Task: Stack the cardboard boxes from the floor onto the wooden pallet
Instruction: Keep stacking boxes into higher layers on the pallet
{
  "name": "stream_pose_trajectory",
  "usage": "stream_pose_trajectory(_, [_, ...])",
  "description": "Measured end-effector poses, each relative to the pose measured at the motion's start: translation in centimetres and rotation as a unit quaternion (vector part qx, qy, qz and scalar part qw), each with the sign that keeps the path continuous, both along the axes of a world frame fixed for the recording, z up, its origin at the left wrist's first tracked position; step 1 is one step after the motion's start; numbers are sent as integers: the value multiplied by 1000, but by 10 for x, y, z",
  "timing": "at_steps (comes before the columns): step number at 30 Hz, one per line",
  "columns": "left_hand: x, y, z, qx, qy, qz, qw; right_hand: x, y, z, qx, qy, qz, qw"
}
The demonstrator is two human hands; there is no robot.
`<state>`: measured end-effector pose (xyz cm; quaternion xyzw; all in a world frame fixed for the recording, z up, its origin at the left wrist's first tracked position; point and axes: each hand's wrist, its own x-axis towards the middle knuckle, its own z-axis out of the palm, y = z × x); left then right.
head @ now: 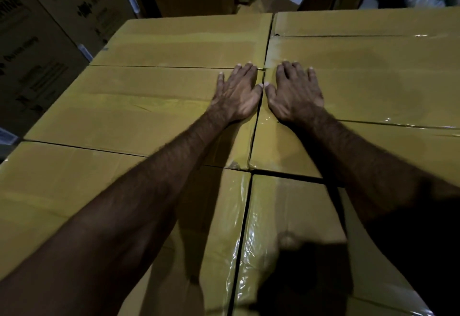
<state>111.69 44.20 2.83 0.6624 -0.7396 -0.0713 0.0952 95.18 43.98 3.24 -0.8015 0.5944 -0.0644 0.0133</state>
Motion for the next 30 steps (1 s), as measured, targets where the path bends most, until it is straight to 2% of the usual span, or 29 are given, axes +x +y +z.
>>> stream_pose_trajectory(7, [-2,5,7,18,-3,-26,999,-3,1,4,21,-7,13,1000])
stream_pose_trajectory(11, [4,27,13,11,84,-38,996,-10,8,7,22,-19,43,999])
stream_pose_trajectory(14, [7,65,11,-1,103,-47,994,-22,32,4,16,-52,34,998])
stream_pose_trajectory(19, [18,175,9,-9,131,-33,991,-30,135,3,44,-107,22,993])
stream_pose_trajectory(23, [13,292,17,-8,148,-6,989,-29,236,12,86,-112,47,989])
stream_pose_trajectory(30, [9,469,42,62,162,82,981,-29,401,37,163,-177,33,970])
